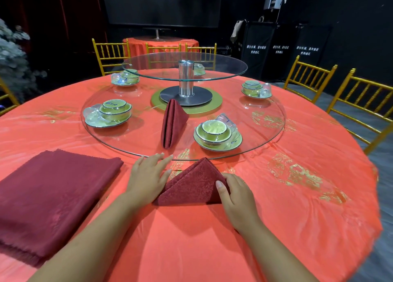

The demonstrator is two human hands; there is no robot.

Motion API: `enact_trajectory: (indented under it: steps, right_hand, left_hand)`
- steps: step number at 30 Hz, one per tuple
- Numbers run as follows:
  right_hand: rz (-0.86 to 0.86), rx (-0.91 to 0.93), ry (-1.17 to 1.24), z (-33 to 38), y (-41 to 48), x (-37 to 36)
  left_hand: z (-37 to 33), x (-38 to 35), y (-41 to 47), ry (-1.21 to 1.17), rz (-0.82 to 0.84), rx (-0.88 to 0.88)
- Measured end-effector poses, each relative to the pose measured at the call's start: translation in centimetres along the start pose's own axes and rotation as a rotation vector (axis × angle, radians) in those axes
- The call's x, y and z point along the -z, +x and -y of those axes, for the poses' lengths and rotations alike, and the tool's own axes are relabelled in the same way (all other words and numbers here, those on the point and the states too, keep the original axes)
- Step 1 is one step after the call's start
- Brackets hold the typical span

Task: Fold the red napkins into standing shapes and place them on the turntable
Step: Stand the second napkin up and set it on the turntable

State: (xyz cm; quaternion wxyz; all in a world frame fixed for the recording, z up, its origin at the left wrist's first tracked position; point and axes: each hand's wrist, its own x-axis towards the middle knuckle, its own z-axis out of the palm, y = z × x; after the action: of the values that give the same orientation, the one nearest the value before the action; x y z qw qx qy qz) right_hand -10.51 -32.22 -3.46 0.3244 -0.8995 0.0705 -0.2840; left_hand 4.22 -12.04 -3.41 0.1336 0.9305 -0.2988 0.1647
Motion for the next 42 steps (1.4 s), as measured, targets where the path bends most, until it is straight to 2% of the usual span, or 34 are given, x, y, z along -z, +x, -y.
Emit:
enact_trajectory:
  steps: [8, 13, 15, 17, 20, 28, 31, 35, 37, 42]
  right_hand:
    - [0.023, -0.012, -0.015, 0.0, 0.1, 0.0]
    - [0.022, -0.012, -0.029, 0.0, 0.1, 0.0]
    - [0.019, -0.010, -0.023, 0.0, 0.1, 0.0]
    - [0.014, -0.005, -0.016, 0.0, 0.1, 0.0]
    - [0.013, -0.007, -0.014, -0.1, 0.1, 0.0]
    - [-0.021, 0.016, -0.003, -0.1, -0.1, 0.0]
    - [-0.047, 0.014, 0.001, -0.2, -0.2, 0.1]
    - [-0.055, -0.007, 0.061, -0.5, 0.0, 0.5]
    - [0.011, -0.006, 0.092, -0.7, 0.3, 1.2]
    - [0.277, -0.049, 0.233, -0.8, 1.1, 3.2]
  left_hand:
    - [2.2, 1.1, 0.7, 0.212, 0.117, 0.195]
    - [2.7, 1.4, 0.3, 0.268, 0.099, 0.316]
    - [2.5, 1.3, -0.1, 0.157, -0.008, 0.317]
    - [2.1, 1.1, -0.4, -0.090, -0.140, 0.223]
    - [0.6, 1.2, -0.8, -0.364, -0.171, 0.076]
    - [-2.8, 1.3, -0.2, -0.586, -0.221, -0.014]
    - [-3.4, 0.9, 0.0, -0.578, -0.176, -0.016]
    - [-3.9, 0.1, 0.5, -0.499, 0.044, 0.011]
    - [-4.0, -0.2, 0.8, -0.401, 0.101, 0.063]
    - [-3.9, -0.2, 0.8, -0.146, 0.122, 0.184]
